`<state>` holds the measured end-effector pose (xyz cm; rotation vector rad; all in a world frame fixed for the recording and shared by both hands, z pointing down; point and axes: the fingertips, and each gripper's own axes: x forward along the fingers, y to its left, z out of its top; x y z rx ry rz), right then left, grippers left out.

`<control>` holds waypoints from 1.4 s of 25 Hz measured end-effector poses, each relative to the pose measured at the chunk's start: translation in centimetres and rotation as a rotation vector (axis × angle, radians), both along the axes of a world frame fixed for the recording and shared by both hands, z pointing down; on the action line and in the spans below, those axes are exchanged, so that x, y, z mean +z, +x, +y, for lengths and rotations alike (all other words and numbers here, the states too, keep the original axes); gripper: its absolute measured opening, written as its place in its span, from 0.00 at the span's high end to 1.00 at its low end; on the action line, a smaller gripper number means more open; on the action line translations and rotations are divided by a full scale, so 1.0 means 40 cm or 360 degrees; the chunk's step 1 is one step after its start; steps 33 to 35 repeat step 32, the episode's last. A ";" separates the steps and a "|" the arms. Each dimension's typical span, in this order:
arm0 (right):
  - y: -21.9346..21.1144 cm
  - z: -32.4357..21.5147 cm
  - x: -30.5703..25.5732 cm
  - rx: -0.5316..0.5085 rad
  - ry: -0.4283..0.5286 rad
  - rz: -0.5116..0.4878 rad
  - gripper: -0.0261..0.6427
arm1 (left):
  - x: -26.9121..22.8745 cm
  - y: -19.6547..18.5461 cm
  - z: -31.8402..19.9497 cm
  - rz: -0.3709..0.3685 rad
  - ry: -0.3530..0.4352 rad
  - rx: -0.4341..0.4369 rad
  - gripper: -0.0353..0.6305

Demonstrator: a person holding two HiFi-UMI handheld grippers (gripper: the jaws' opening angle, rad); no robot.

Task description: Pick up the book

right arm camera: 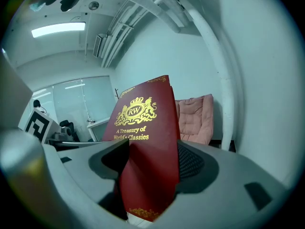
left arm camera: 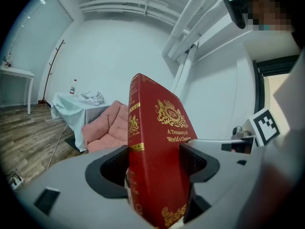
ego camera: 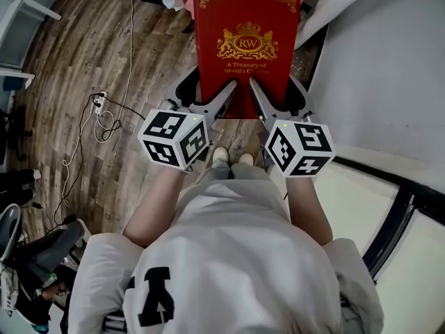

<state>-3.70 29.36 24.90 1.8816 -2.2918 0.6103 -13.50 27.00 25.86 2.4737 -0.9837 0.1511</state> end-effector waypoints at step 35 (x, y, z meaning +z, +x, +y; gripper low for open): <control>-0.007 0.106 -0.037 0.0080 0.0098 0.0027 0.49 | -0.040 -0.003 0.088 0.0028 0.0077 0.0055 0.46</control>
